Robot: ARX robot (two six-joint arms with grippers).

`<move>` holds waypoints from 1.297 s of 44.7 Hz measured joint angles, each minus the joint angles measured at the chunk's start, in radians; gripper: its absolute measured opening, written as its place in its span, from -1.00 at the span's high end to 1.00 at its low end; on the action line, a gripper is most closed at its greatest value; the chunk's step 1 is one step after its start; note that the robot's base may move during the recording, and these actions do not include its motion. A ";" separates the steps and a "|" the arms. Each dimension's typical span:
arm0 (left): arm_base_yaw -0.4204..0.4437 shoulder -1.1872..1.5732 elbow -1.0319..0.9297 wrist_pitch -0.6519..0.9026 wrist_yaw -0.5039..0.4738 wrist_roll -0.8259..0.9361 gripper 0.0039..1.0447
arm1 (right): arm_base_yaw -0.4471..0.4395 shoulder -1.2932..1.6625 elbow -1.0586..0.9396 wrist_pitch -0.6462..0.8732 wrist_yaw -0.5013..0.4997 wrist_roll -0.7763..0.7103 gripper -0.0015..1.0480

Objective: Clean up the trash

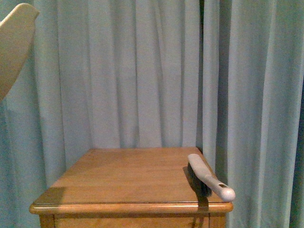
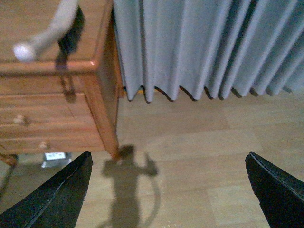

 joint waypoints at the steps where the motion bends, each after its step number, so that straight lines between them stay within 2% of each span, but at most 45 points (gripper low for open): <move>1: 0.000 0.000 0.000 0.000 0.003 0.001 0.49 | 0.009 0.063 0.052 0.007 0.000 0.010 -0.86; 10: 0.002 0.000 0.000 0.000 -0.003 -0.003 0.49 | 0.103 0.534 0.457 -0.092 0.001 0.091 -0.86; 25: 0.002 0.000 0.000 0.000 -0.001 -0.003 0.49 | 0.229 0.998 0.999 -0.294 0.034 0.185 -0.86; 37: 0.002 0.000 0.000 0.000 -0.001 -0.003 0.49 | 0.220 1.204 1.190 -0.410 0.047 0.279 -0.86; 58: 0.002 0.000 0.000 0.000 -0.001 -0.003 0.50 | 0.248 1.421 1.384 -0.474 0.015 0.382 -0.86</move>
